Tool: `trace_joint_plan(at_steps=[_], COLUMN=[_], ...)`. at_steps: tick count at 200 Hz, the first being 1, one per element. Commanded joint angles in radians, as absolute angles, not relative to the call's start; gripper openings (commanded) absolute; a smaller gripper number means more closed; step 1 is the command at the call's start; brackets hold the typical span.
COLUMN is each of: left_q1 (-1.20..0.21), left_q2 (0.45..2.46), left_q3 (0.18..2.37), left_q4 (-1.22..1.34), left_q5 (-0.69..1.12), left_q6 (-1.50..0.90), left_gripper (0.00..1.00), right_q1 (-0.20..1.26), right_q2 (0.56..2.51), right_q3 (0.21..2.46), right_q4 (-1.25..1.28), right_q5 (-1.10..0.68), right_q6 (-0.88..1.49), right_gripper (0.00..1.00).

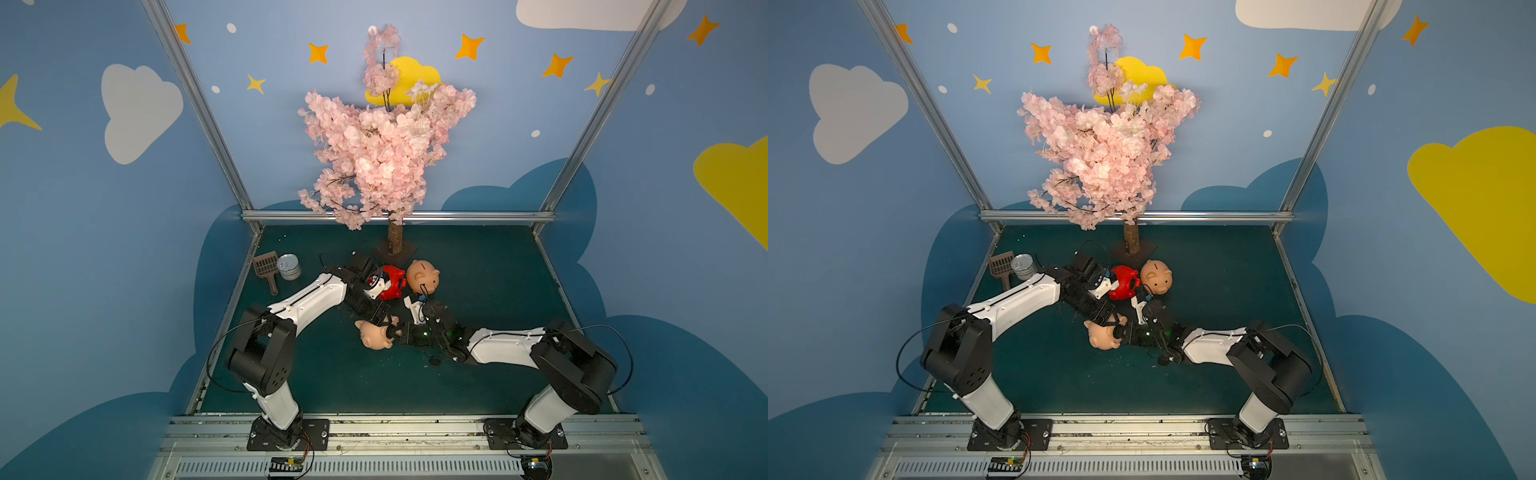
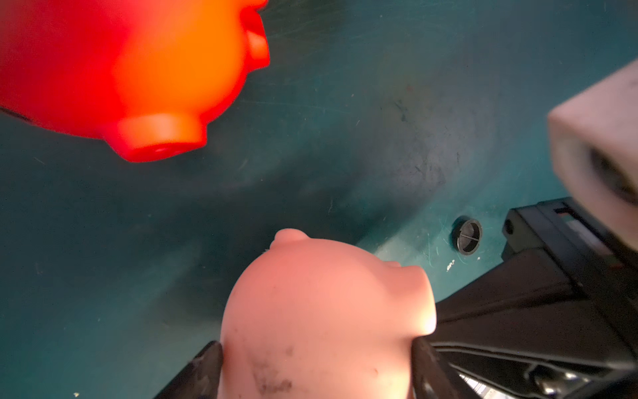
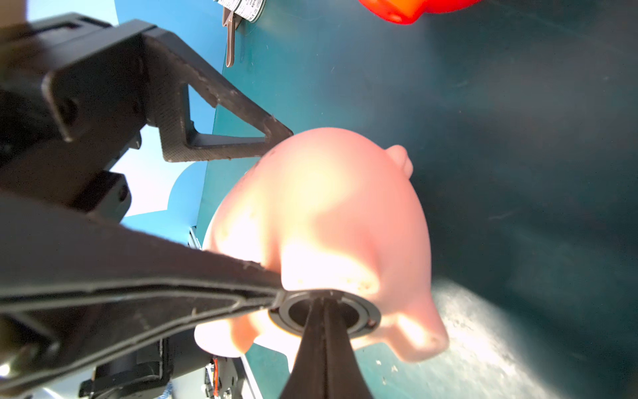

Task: Close piggy banks
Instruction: Screw the knob on the piggy bank.

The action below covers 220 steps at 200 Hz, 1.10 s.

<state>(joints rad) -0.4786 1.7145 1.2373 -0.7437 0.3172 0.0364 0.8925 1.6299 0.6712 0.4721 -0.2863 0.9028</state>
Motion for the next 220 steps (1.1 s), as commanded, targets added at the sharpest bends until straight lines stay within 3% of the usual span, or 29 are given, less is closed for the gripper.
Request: trace_joint_plan(at_steps=[1, 205, 220], left_q1=[-0.504, -0.504, -0.503], left_q2=[1.745, 1.728, 1.721], left_q3=[1.212, 1.203, 1.201], left_q4=[-0.824, -0.815, -0.811], left_q5=[0.330, 0.306, 0.297], left_q6=[0.048, 0.045, 0.045], left_gripper=[0.82, 0.84, 0.86], right_q1=[0.899, 0.893, 0.894], right_q2=[1.675, 1.637, 1.630], right_q3=[0.713, 0.737, 0.738], right_q4=[0.489, 0.395, 0.377], right_q5=[-0.299, -0.318, -0.314], right_q6=[0.948, 0.968, 0.954], right_gripper=[0.00, 0.00, 0.05])
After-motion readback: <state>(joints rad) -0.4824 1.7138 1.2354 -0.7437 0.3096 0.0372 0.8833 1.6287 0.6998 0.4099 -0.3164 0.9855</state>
